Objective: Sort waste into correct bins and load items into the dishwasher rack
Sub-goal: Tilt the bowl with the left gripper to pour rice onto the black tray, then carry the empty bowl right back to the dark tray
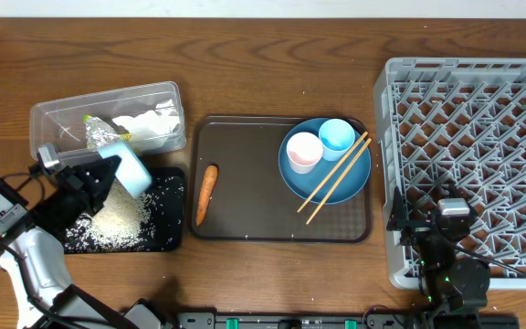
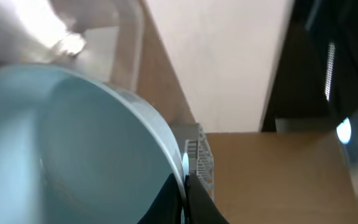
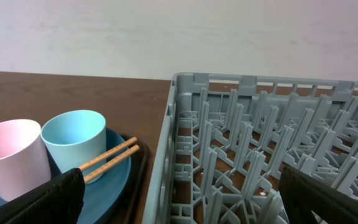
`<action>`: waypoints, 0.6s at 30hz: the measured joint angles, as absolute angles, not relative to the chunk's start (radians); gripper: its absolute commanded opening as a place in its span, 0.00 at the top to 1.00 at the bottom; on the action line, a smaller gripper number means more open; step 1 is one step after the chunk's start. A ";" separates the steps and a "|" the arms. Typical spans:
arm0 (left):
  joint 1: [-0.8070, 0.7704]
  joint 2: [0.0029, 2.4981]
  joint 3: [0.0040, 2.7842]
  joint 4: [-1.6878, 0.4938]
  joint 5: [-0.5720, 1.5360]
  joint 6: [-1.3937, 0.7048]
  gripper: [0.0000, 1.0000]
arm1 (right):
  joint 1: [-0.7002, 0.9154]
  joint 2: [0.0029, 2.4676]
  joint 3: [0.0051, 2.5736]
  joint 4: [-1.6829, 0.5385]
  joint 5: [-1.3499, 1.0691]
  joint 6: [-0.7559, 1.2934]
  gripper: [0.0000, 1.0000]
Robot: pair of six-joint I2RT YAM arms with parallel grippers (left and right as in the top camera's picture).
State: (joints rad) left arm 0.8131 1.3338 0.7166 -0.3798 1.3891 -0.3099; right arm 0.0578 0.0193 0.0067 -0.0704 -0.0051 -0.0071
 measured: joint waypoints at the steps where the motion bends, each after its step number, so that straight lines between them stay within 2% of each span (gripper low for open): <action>1: 0.809 1.334 0.716 -0.386 1.373 -0.309 0.93 | 0.058 0.019 0.007 -0.070 -0.005 -0.007 0.01; 9: 0.720 1.334 0.716 -0.329 1.301 -0.302 0.94 | 0.058 0.019 0.007 -0.070 -0.005 -0.007 0.01; 18: 0.513 1.322 0.716 -0.202 1.257 -0.323 0.94 | 0.058 0.019 0.007 -0.070 -0.005 -0.007 0.01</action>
